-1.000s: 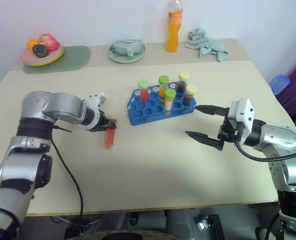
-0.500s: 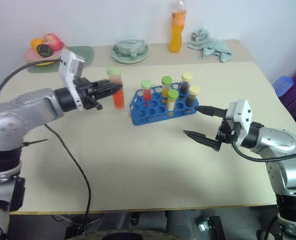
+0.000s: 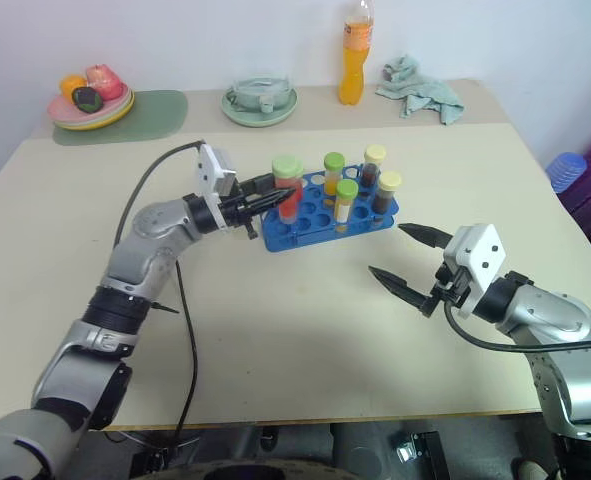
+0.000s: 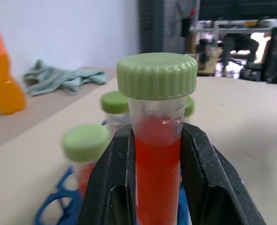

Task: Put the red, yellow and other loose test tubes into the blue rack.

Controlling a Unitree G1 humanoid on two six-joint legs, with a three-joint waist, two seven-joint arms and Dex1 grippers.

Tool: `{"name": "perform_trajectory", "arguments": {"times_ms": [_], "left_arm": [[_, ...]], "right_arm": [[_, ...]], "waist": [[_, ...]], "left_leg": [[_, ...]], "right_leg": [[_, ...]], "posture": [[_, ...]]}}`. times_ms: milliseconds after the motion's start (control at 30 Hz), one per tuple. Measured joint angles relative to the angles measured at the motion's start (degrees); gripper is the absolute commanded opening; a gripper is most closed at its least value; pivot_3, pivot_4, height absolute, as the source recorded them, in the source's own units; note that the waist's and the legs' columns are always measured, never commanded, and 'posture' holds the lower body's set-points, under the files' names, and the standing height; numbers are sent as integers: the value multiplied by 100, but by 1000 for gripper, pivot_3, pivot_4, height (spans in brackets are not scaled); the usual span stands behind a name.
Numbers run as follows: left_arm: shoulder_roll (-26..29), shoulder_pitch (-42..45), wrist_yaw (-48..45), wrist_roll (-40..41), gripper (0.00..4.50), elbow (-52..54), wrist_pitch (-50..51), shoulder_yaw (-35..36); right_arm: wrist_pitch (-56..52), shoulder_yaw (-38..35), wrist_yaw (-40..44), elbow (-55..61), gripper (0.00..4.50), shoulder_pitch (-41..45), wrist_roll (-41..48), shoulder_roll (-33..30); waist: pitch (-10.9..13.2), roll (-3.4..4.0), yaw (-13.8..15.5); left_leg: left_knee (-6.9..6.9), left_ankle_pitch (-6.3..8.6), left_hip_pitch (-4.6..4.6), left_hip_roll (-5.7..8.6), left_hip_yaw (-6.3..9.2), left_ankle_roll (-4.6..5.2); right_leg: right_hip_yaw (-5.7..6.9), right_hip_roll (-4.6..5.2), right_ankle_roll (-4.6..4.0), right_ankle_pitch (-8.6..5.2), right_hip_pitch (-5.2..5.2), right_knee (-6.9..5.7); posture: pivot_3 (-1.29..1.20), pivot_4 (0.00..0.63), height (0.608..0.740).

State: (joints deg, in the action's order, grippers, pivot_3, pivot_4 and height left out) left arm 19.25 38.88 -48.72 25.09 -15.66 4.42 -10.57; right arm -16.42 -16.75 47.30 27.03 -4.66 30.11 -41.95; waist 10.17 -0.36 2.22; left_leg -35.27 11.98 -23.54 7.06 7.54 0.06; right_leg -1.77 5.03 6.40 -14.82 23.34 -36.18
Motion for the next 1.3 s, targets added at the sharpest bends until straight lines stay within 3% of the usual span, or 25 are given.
{"name": "perform_trajectory", "arguments": {"times_ms": [667, 1300], "left_arm": [[-827, 605, -474, -885, 711, -1826, -1327, 253], [-862, 458, -602, -1008, 711, -1601, -1342, 304]], "right_arm": [[93, 13, -402, 180, 4222, -326, -240, 251], [46, 13, -304, 176, 4222, -108, -238, 216]], "waist": [[-1, -1, 3], [-1, -1, -4]], "left_leg": [[-12, -1, 5, 1, 12, 1], [-13, -1, 5, 1, 13, 0]], "right_leg": [[22, -5, 17, 9, -15, -4], [22, -8, 20, 11, -15, -6]], "posture": [[0, 150, 740], [0, 150, 740]]}}
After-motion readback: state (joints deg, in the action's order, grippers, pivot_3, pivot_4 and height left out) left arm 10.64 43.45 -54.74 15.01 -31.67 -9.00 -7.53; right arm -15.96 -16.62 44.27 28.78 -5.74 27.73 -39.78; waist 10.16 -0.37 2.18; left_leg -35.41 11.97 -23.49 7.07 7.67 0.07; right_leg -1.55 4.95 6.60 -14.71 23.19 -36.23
